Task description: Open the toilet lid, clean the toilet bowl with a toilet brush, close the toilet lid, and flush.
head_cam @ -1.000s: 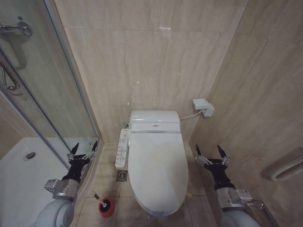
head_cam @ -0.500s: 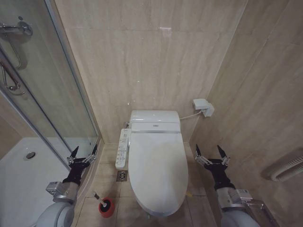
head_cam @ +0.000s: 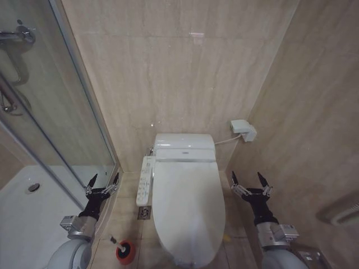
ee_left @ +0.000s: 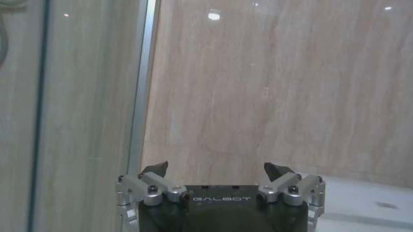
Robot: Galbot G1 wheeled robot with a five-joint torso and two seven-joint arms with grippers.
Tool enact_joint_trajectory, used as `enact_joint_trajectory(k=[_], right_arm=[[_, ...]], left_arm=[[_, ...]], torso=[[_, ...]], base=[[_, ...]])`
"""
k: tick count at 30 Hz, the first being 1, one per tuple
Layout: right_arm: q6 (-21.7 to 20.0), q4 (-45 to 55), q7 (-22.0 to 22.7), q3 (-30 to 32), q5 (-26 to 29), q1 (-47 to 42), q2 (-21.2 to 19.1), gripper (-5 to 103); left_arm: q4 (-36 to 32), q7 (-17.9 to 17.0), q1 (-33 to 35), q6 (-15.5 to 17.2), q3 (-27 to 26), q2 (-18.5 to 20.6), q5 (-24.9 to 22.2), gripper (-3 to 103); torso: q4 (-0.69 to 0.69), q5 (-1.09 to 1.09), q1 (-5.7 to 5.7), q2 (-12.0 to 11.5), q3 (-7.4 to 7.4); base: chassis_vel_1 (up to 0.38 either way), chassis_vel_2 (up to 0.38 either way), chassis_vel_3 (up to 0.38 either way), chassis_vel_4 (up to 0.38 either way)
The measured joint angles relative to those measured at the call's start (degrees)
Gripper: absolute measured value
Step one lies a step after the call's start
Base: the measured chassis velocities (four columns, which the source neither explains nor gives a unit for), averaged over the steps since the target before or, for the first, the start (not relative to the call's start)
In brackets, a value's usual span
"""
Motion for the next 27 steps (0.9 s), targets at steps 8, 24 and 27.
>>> enact_joint_trajectory(k=[8, 24, 27], right_arm=[[0.0, 0.0, 0.0, 0.0, 0.0, 0.0, 0.0, 100], [0.0, 0.0, 0.0, 0.0, 0.0, 0.0, 0.0, 100], [0.0, 0.0, 0.0, 0.0, 0.0, 0.0, 0.0, 100]], left_arm=[[1.5, 0.2, -0.7, -0.8, 0.2, 0.1, 0.4, 100], [2.3, 0.7, -0.9, -1.7, 0.4, 0.2, 0.6, 100], [2.5, 0.9, -0.8, -2.1, 0.4, 0.2, 0.7, 100]], torso=[[0.00, 0.01, 0.01, 0.0, 0.01], [0.00, 0.01, 0.05, 0.0, 0.02], [0.00, 0.01, 0.03, 0.0, 0.01]], base=[[-0.073, 0.067, 0.053, -0.054], [-0.086, 0.005, 0.089, -0.003], [-0.007, 0.025, 0.039, -0.016]])
